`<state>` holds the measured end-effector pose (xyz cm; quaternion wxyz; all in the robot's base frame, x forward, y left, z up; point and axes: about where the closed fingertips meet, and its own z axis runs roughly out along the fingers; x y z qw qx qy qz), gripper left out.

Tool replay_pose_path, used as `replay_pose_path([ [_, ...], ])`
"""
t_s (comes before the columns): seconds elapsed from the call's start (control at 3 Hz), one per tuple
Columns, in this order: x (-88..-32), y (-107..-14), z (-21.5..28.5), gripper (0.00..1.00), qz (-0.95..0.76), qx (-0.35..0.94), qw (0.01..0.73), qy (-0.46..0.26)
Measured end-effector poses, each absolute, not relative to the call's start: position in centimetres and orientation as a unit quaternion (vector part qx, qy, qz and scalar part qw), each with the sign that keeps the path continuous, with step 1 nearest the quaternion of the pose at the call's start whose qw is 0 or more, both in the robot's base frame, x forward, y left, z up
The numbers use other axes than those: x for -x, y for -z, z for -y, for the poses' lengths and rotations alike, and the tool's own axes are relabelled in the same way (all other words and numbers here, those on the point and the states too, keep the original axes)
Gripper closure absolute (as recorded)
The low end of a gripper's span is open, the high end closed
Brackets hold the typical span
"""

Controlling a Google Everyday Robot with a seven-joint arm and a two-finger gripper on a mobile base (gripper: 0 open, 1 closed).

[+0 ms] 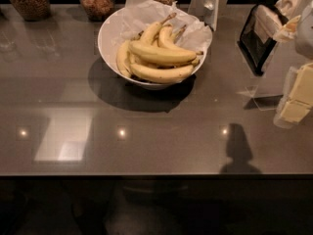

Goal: Pick banana from white bowl

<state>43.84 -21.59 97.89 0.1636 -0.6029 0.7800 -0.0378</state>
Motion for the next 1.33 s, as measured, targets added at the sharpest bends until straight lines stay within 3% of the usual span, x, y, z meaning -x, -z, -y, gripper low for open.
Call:
replay_pose_path([
  [0.67,-45.2,-98.7,19.5,0.00,-0.769,0.607,0.200,0.025],
  [1.33,-50.4,-99.8,12.8,0.00,-0.741,0.612,0.268,-0.066],
])
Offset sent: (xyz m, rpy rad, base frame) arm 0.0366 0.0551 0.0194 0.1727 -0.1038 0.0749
